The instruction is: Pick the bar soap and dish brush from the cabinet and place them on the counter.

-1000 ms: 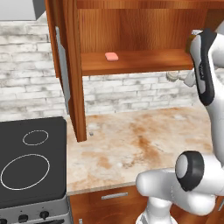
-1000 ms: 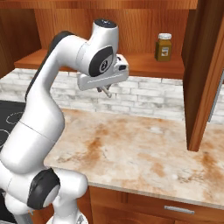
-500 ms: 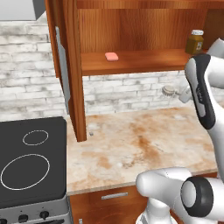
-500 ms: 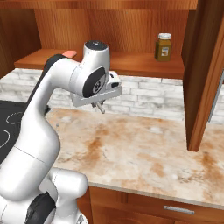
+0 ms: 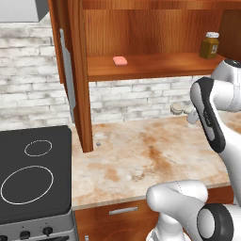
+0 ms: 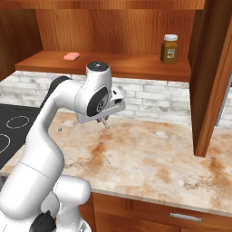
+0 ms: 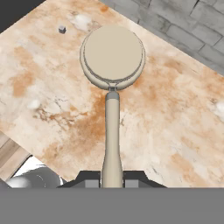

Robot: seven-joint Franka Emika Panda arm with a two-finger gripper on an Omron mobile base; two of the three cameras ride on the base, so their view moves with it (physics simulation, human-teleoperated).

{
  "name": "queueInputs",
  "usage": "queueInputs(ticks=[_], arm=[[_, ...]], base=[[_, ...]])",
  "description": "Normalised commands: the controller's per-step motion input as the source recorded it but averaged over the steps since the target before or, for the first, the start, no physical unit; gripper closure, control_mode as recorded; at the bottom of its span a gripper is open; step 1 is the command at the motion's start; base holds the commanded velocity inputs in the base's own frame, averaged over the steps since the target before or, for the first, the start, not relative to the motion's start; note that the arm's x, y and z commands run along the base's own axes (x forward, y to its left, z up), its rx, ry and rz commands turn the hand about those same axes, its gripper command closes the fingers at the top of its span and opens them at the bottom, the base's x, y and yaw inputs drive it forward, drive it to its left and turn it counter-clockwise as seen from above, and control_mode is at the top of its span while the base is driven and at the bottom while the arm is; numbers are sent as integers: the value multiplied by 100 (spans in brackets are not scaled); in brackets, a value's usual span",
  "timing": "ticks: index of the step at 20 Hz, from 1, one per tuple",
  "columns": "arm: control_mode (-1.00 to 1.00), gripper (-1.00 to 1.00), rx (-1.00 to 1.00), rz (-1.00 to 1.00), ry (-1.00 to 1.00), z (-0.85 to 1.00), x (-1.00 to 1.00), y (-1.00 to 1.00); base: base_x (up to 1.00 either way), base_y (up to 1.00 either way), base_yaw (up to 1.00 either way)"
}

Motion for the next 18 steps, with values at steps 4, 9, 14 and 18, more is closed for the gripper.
queueInputs(ticks=[4, 9, 14, 18], arm=[[-100, 100, 0, 2, 0, -62, 26, 0], [-100, 100, 0, 3, -1, -62, 23, 0], [-100, 100, 0, 6, -1, -62, 24, 0], [-100, 100, 0, 6, 0, -62, 26, 0]], base=[[0, 0, 0], [0, 0, 0], [0, 0, 0], [0, 0, 0]])
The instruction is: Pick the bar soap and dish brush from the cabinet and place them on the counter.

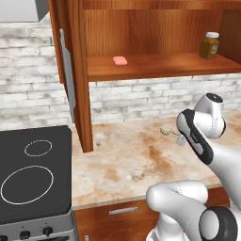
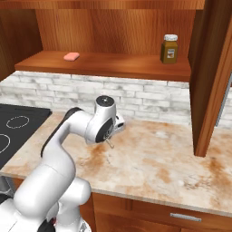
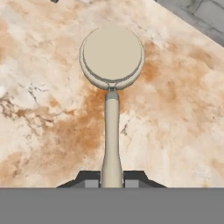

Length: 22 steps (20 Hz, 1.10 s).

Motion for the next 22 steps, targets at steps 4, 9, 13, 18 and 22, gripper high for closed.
queueInputs(ticks=[4, 9, 13, 18, 22], arm=[[-100, 100, 0, 6, 0, -62, 30, 0], [-100, 100, 0, 2, 2, -62, 36, 0], [-100, 100, 0, 0, 0, -60, 43, 0], [-100, 100, 0, 0, 0, -57, 40, 0], [-100, 100, 1, 0, -6, -40, 30, 0]], base=[[0, 0, 0], [0, 0, 0], [0, 0, 0], [0, 0, 0], [0, 0, 0]])
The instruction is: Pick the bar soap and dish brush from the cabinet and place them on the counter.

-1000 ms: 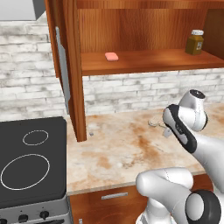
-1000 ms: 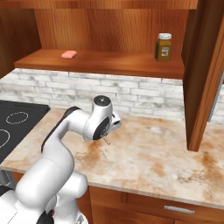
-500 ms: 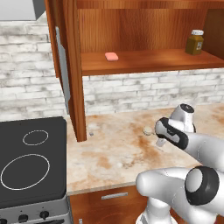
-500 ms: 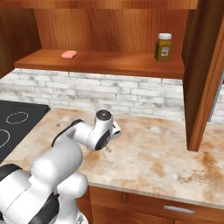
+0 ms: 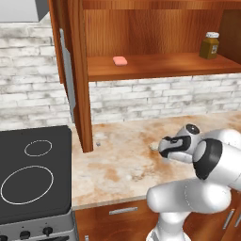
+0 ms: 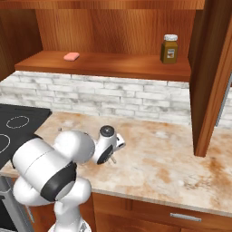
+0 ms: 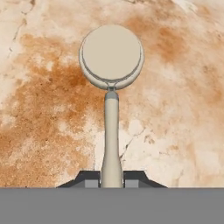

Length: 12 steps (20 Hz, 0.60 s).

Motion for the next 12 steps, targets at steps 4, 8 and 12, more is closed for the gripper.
queueInputs(ticks=[4, 8, 12], arm=[[-100, -100, 1, 0, 1, -19, 19, -3], [-100, -100, -1, 0, 0, -1, 2, -1], [-100, -100, -6, 0, 2, 18, -5, 4]], base=[[0, 0, 0], [0, 0, 0], [0, 0, 0]])
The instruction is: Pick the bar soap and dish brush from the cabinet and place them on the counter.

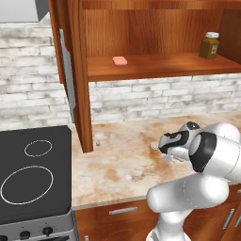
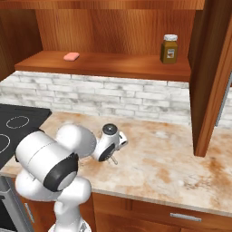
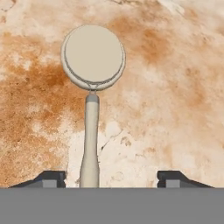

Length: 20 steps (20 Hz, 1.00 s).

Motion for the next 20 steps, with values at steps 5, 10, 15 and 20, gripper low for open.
queueInputs(ticks=[5, 10, 15, 20], arm=[[-100, -100, -2, -1, 1, 41, -15, 3], [-100, -100, 0, -4, 1, 51, -16, 0], [-100, -100, 0, -7, 0, 43, -16, 8], [-100, -100, 4, -6, 0, 41, -22, 11]], base=[[0, 0, 0], [0, 0, 0], [0, 0, 0], [0, 0, 0]])
